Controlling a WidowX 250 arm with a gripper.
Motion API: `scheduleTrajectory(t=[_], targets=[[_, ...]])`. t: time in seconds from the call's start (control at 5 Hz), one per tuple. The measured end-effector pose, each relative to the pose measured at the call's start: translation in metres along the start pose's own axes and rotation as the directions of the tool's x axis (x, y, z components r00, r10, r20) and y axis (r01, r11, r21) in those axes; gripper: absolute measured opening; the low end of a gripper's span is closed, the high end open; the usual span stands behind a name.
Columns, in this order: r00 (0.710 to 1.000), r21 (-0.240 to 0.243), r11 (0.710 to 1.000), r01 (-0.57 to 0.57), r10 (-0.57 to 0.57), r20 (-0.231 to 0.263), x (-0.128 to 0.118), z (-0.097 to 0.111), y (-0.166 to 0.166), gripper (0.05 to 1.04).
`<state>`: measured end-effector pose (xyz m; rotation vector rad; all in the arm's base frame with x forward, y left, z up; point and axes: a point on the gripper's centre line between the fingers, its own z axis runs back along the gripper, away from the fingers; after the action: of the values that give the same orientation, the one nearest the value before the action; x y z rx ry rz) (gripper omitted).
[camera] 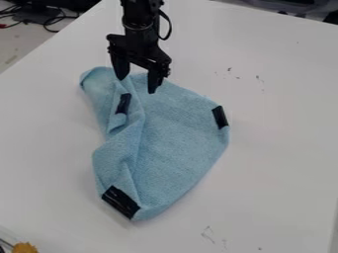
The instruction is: Fold the cloth from the right to the left
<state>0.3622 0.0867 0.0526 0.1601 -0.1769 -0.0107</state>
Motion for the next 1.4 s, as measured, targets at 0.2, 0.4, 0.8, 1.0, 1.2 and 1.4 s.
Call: scheduleTrajectory(t=[0.2, 0.4, 0.8, 1.0, 1.2, 1.4], targets=[[1.0, -0.004, 1.0, 0.005, -0.006, -0.029, -0.004, -0.009, -0.002, 1.001], [0.996, 0.051, 0.995, 0.088, -0.086, -0.039, -0.005, -0.008, 0.001, 1.001], [0.978, 0.078, 0.977, 0.2, -0.204, 0.038, 0.033, 0.038, -0.046, 1.001], [0.985, -0.012, 0.987, 0.157, -0.156, 0.072, 0.047, 0.048, -0.087, 1.001], [0.999, -0.091, 0.994, 0.053, -0.051, 0.015, 0.044, 0.035, -0.111, 1.001], [1.0, -0.095, 0.995, 0.007, -0.007, 0.0, 0.041, 0.033, -0.123, 1.001]])
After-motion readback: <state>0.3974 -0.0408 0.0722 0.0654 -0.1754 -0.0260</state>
